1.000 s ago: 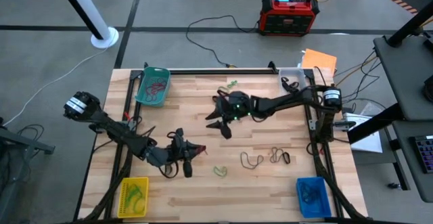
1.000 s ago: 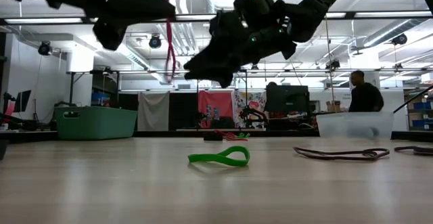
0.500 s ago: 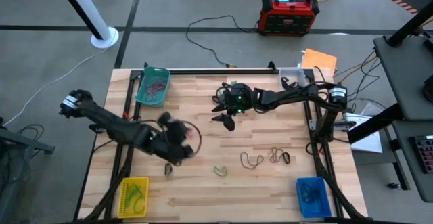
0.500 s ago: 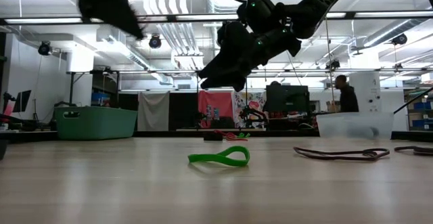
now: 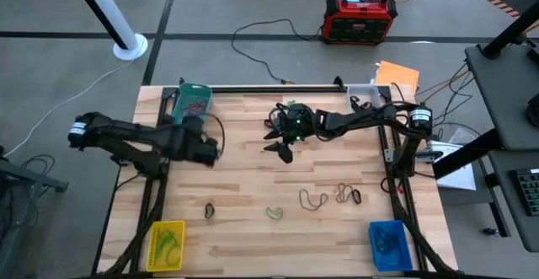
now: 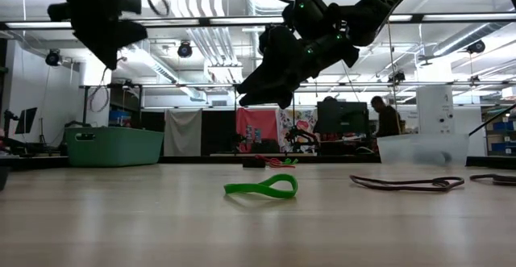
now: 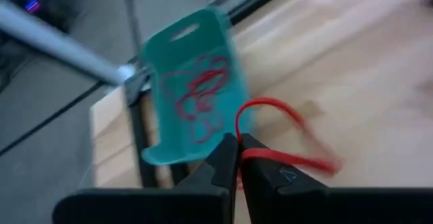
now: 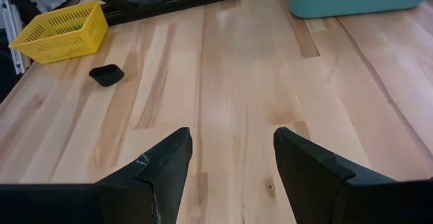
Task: Sort rubber bands into baskets
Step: Put the red rubber band into the green bin
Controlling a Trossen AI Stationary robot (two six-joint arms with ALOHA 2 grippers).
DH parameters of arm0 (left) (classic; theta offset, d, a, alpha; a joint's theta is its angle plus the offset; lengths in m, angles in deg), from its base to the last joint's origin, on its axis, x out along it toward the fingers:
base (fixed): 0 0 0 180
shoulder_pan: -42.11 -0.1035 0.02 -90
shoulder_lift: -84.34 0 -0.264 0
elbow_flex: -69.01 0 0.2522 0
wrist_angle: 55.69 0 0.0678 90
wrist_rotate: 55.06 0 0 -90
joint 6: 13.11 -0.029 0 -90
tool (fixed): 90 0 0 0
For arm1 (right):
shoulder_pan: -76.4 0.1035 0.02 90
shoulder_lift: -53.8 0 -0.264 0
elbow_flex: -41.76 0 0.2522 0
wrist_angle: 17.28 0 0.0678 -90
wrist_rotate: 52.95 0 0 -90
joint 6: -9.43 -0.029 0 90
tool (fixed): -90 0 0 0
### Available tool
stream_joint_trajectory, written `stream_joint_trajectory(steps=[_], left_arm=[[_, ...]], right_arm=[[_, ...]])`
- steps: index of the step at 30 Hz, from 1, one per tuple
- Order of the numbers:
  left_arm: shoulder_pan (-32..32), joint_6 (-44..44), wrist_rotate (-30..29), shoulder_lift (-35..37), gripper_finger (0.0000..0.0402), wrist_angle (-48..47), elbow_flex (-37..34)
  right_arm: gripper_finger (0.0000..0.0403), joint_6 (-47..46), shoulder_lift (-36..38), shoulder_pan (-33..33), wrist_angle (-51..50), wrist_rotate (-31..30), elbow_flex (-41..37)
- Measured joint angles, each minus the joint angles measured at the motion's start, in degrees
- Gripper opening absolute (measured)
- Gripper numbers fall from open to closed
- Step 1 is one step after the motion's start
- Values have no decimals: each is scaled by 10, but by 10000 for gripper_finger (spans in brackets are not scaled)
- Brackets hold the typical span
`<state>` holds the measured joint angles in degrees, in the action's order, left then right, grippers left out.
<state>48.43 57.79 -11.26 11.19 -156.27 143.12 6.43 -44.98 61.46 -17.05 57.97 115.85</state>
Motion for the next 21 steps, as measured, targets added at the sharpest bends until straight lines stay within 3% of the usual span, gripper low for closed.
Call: stream_joint_trajectory(steps=[7,11,17,21], left_arm=[[-175,-107,-14,13,0,18,-11],[-286,-240,-17,11,0,104,-11],[-437,-486,101,-10,0,290,-11],[-508,-511,120,-31,0,305,-13]], right_arm=[[205,0,0,0,5,0,0],[205,-8,0,0,16,0,0],[205,-19,0,0,18,0,0],[205,-25,0,0,17,0,0]])
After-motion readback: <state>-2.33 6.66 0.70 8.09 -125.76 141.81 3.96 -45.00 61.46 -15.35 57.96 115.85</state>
